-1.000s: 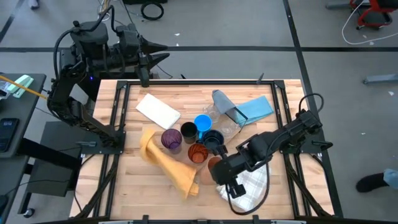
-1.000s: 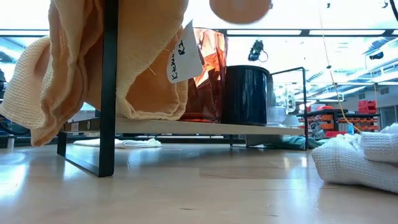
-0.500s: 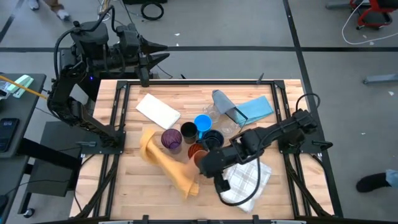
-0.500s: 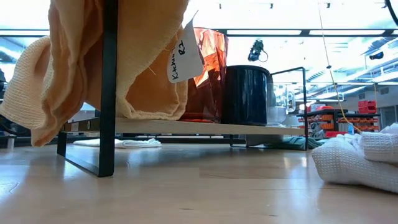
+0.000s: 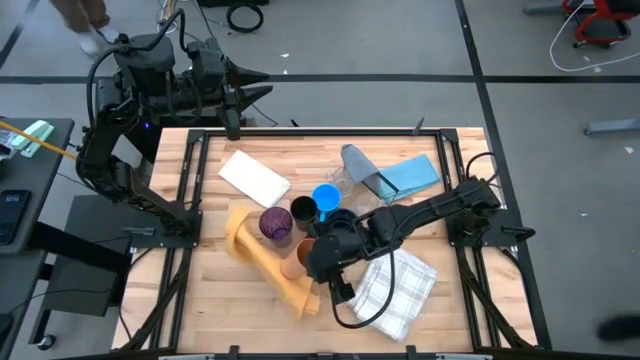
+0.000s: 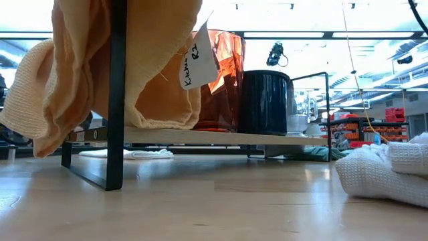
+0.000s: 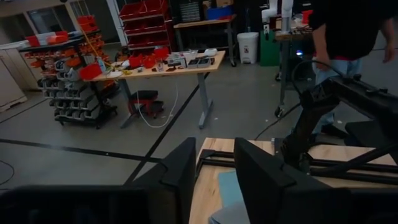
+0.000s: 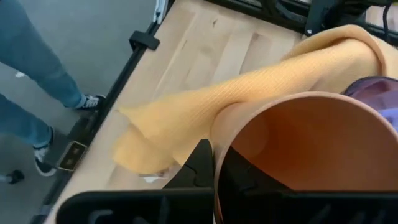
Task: Stack small to large cups/mugs on shelf
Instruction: Put the orange cup on the shelf
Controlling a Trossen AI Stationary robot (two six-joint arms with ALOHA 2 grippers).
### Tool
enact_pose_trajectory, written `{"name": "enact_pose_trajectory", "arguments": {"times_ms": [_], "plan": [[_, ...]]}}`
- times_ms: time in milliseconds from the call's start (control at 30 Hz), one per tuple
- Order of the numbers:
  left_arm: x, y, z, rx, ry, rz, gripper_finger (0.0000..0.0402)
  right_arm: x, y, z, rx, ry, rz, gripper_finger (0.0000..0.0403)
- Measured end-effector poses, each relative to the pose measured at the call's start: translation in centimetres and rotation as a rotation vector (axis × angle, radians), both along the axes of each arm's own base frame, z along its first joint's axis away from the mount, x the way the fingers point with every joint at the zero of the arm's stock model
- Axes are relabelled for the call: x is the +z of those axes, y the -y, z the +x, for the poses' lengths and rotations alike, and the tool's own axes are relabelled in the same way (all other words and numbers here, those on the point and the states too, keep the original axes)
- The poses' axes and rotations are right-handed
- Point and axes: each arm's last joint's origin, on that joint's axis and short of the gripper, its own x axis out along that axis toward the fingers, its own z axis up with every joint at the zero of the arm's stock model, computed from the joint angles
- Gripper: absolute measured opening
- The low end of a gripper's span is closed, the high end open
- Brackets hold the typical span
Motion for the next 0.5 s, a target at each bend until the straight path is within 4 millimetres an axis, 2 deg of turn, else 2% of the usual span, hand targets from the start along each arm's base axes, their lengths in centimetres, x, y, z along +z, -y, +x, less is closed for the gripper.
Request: {"name": "enact_pose_trajectory", "arguments": {"times_ms": [167, 500], "plan": [[0.0, -0.1, 0.0, 0.002, -0.005, 0.009, 0.0113, -1.2, 0.1, 1.1, 0.038, -0.006, -0.017, 0.0002], [-0.1, -0.1, 0.0, 0.004, -0.011, 0.013, 0.0121, -2.0, 0.6, 1.7, 0.133, -0.015, -0.040, 0.0002]]}}
